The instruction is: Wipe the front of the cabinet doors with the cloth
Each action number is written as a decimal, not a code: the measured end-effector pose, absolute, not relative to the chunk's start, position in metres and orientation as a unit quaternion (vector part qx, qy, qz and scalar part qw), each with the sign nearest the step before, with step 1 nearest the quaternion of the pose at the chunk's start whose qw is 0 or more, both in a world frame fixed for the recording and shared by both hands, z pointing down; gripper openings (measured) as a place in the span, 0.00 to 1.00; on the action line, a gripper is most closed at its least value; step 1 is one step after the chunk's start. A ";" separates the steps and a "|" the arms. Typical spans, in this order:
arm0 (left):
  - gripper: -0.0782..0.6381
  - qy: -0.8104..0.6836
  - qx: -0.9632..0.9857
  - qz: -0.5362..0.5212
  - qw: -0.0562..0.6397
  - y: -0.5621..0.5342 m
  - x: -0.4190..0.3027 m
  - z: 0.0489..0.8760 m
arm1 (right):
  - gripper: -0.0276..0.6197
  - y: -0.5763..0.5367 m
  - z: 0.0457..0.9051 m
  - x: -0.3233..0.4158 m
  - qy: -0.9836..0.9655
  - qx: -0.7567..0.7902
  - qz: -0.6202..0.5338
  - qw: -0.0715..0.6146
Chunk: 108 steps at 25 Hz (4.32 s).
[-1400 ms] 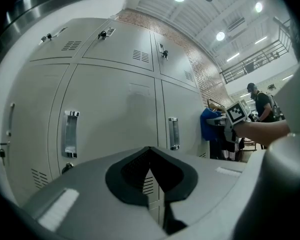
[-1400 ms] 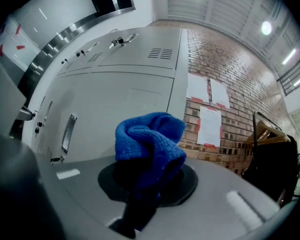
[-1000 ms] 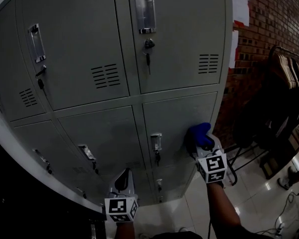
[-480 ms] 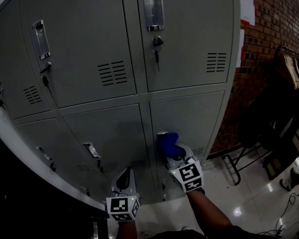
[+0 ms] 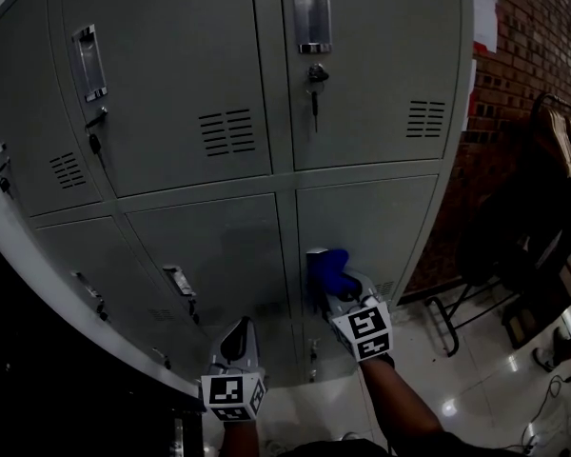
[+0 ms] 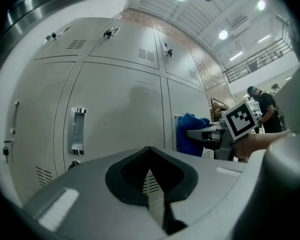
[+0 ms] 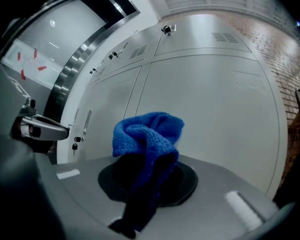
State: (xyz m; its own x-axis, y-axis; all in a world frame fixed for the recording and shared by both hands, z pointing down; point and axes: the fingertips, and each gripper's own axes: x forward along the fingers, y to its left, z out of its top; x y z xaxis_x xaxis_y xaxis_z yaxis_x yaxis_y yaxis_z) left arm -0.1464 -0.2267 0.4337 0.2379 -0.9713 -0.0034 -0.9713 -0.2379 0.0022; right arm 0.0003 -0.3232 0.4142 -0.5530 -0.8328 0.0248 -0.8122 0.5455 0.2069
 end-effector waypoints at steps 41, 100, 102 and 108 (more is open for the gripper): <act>0.13 0.600 -0.800 0.000 0.003 -0.229 -0.118 0.435 | 0.13 -0.347 0.454 0.208 -0.754 0.647 -0.039 0.101; 0.13 0.632 -0.775 0.001 0.002 -0.206 -0.164 0.437 | 0.14 -0.327 0.529 0.006 -0.861 0.481 -0.022 0.166; 0.13 0.634 -0.773 0.001 0.003 -0.205 -0.167 0.436 | 0.14 -0.326 0.528 -0.001 -0.864 0.477 -0.022 0.163; 0.13 0.636 -0.771 0.000 0.005 -0.203 -0.172 0.435 | 0.14 -0.324 0.529 -0.012 -0.868 0.473 -0.012 0.151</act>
State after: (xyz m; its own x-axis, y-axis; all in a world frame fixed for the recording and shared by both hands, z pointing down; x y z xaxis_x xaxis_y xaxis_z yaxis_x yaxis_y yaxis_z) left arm -0.1723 -0.2033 0.4348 0.1904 -0.9817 -0.0068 -0.9817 -0.1904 -0.0080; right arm -0.0117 -0.3245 0.5286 -0.5069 -0.8247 0.2507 -0.8175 0.5522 0.1636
